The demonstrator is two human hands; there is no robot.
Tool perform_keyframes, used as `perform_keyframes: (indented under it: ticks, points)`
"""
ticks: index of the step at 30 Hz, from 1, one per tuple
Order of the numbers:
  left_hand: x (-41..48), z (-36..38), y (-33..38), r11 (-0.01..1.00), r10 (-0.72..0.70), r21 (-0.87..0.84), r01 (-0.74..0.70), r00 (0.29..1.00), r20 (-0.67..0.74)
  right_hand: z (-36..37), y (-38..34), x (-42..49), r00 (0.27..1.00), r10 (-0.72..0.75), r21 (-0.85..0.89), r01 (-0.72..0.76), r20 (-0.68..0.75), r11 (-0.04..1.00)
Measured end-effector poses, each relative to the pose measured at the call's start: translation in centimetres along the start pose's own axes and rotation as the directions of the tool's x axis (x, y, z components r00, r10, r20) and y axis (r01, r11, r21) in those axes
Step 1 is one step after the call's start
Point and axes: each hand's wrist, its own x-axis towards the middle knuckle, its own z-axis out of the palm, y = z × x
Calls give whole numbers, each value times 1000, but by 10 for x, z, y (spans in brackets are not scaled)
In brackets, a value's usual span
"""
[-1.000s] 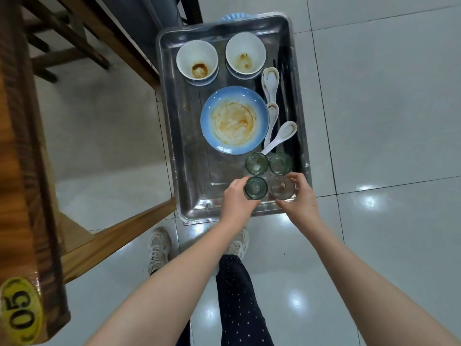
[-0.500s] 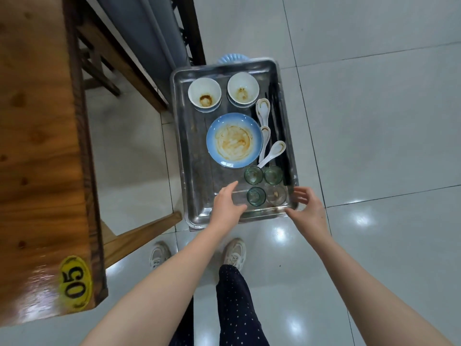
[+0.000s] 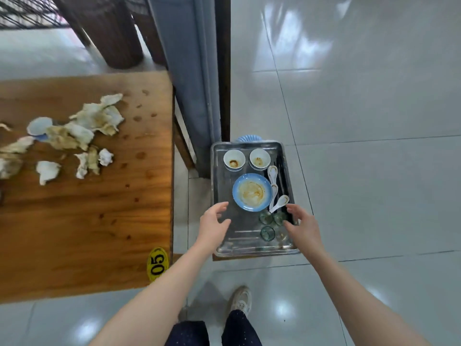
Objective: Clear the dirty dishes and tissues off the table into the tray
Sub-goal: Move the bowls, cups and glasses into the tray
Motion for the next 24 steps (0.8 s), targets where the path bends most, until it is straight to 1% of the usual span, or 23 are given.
perform_keyframes:
  ticks: [2, 5, 12, 17, 21, 24]
  points:
    - [-8, -28, 8, 1000, 24, -8, -24, 999, -25, 7, -23, -8, 1000, -24, 4, 24, -4, 1000]
    - [-19, -75, 13, 998, 59, 6, -58, 996, -66, 23, -61, -17, 996, -81, 1, 81, 27, 997]
    - [-51, -200, -16, 993, 115, 42, -109, 971, -208, 88, -158, -35, 973, -225, -34, 227, 47, 973]
    - [-72, -298, -60, 998, 54, 27, -48, 949, -312, 162, -212, -63, 938, -328, -30, 333, 110, 943]
    - [-87, -364, -101, 1000, -10, -23, 0, 917, -399, 229, -245, -87, 913, -376, -50, 388, 156, 920]
    - [-100, -407, -130, 998, -48, -57, 25, 898, -438, 275, -265, -106, 901, -390, -60, 408, 190, 911]
